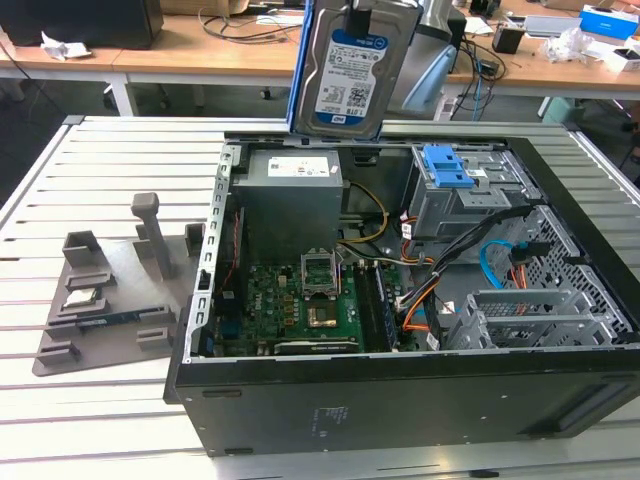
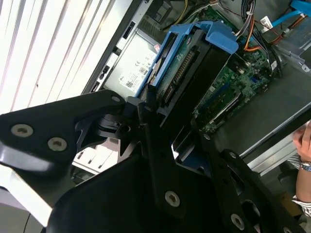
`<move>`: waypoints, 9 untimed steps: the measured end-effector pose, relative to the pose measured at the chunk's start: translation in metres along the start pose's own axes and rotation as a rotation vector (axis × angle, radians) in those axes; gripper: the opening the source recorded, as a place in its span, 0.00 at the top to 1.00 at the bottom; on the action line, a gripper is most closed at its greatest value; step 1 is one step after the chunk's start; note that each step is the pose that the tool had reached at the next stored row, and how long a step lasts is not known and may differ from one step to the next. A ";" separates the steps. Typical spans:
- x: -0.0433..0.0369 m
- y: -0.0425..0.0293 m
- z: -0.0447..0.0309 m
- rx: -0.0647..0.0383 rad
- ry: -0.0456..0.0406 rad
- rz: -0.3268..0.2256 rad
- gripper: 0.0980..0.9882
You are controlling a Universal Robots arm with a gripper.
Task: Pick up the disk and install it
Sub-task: 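Pick up the disk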
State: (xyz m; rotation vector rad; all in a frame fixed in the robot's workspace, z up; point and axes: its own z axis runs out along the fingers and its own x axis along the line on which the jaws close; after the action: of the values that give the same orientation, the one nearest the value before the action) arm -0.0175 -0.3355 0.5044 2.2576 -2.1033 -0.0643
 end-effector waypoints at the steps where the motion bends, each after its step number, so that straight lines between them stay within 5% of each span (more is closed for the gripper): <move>1: 0.0000 -0.0004 0.0015 0.000 -0.0005 0.016 0.70; 8: 0.0017 -0.0083 0.0107 0.000 -0.0017 0.035 0.70; 9: 0.0094 -0.0105 0.0185 0.000 -0.0017 0.036 0.70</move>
State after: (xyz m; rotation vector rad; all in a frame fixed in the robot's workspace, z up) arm -0.0077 -0.3443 0.4852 2.2192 -2.1439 -0.0651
